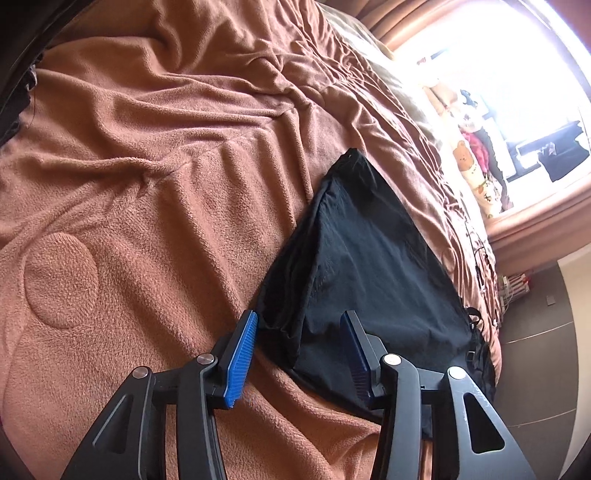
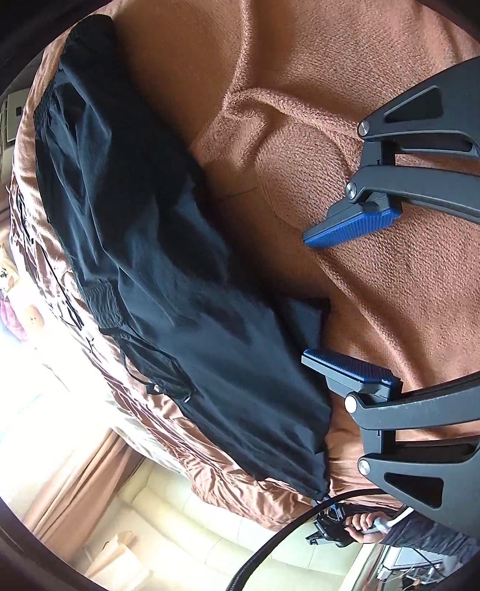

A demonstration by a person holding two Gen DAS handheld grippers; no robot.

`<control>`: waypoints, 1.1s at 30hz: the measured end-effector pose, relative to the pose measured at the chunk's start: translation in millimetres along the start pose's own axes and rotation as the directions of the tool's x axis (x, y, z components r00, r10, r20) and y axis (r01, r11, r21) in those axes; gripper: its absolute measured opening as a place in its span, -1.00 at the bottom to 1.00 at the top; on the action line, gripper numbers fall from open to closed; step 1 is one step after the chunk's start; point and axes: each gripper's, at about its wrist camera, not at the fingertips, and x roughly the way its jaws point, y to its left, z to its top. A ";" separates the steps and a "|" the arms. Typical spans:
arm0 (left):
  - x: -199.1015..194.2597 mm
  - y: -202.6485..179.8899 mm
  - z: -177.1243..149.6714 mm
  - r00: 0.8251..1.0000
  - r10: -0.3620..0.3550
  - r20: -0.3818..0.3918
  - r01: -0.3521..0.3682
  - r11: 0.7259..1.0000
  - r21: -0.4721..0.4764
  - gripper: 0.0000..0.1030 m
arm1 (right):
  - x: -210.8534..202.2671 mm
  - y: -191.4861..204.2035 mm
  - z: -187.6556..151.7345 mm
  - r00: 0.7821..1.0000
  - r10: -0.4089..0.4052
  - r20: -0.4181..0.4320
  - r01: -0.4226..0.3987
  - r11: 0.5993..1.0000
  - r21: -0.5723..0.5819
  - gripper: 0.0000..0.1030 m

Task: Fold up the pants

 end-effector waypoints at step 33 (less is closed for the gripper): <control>-12.0 -0.3 -0.4 0.994 -0.071 0.080 0.075 0.996 -0.047 -0.79 | 32.5 -33.9 -6.8 0.976 0.215 0.023 -0.214 0.938 0.272 -0.39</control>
